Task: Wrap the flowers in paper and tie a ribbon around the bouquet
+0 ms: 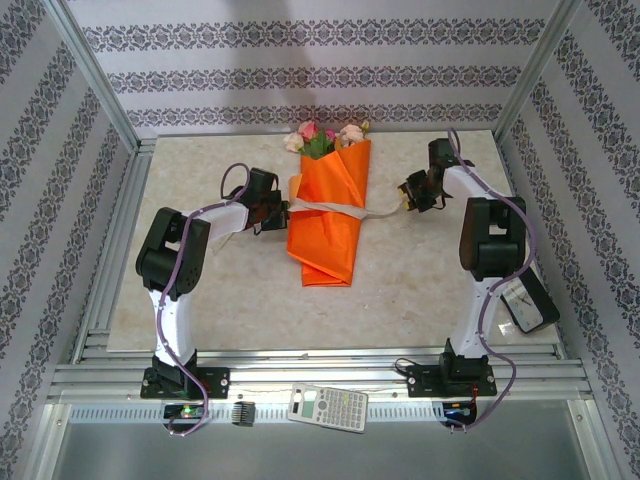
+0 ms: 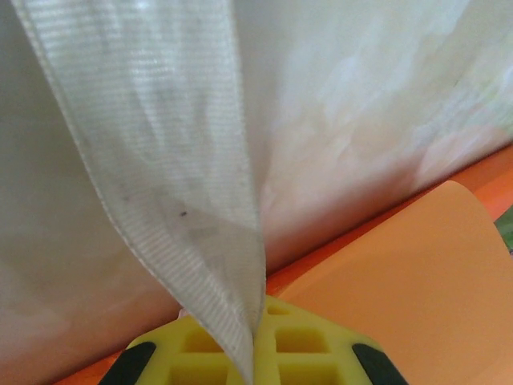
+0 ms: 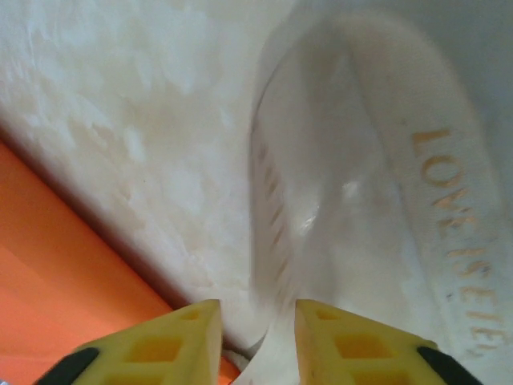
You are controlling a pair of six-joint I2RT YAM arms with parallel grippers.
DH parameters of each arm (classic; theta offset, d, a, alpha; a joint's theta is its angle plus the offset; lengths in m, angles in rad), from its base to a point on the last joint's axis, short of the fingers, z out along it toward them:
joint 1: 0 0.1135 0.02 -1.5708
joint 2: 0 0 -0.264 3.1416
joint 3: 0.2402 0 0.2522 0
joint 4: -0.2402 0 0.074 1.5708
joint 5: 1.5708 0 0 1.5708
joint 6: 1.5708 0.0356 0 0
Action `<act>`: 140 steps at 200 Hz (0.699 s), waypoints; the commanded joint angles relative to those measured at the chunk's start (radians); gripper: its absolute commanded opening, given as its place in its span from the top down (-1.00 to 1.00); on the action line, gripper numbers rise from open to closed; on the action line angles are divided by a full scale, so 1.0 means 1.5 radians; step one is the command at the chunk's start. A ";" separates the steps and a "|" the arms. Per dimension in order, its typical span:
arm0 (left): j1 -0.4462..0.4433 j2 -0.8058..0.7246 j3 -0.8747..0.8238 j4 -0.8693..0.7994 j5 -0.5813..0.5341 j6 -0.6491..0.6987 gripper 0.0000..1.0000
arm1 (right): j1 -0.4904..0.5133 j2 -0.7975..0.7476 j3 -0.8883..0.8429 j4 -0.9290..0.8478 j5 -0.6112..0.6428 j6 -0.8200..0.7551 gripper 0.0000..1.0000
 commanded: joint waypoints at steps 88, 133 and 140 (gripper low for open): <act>-0.009 -0.012 0.010 0.013 0.011 0.026 0.97 | 0.110 -0.036 -0.152 0.192 -0.014 0.276 0.00; -0.009 -0.015 0.010 0.016 0.010 0.027 1.00 | 0.111 -0.006 -0.134 0.207 0.001 0.291 0.28; -0.008 -0.014 0.010 0.016 0.010 0.028 1.00 | 0.111 -0.002 -0.131 0.203 0.002 0.289 0.38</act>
